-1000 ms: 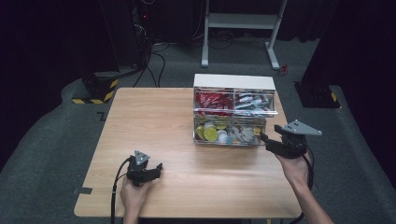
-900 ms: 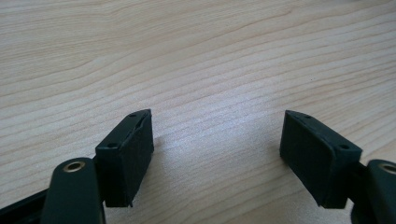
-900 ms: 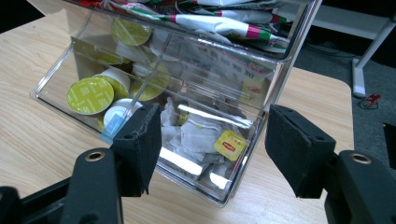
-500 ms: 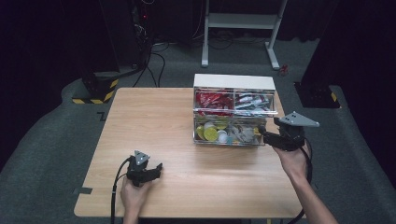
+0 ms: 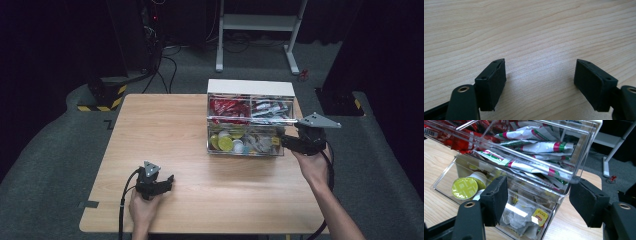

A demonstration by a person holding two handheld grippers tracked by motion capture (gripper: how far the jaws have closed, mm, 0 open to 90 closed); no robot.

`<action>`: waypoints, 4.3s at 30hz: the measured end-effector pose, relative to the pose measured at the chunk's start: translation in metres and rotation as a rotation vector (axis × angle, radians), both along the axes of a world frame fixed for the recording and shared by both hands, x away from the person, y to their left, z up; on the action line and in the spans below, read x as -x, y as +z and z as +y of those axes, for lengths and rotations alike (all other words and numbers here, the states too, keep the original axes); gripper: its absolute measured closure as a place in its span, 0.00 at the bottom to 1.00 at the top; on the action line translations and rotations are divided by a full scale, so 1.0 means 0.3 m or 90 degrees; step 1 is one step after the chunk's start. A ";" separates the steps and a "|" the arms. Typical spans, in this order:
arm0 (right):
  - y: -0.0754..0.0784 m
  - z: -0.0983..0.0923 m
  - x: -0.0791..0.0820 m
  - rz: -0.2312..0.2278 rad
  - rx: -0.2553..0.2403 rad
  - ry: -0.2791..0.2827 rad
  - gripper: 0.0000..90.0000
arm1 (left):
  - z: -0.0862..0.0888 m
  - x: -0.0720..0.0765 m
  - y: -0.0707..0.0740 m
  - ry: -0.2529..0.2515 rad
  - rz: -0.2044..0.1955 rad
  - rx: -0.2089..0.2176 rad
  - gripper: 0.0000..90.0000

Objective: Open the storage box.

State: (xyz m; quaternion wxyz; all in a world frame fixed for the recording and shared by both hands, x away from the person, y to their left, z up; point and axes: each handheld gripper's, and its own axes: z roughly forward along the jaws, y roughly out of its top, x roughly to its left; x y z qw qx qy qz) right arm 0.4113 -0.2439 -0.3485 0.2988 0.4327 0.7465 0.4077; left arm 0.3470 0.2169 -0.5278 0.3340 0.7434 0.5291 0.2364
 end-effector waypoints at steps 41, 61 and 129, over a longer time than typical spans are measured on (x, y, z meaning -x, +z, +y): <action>0.081 -0.011 -0.041 -0.008 -0.015 -0.020 0.37 | 0.000 0.000 0.000 0.000 0.001 0.002 0.29; 0.143 0.012 -0.039 -0.045 0.013 -0.034 0.40 | 0.000 0.000 0.000 -0.001 0.002 0.001 0.28; 0.249 0.011 -0.096 -0.012 -0.006 -0.040 0.42 | -0.089 -0.071 0.178 -0.126 -0.043 0.078 0.39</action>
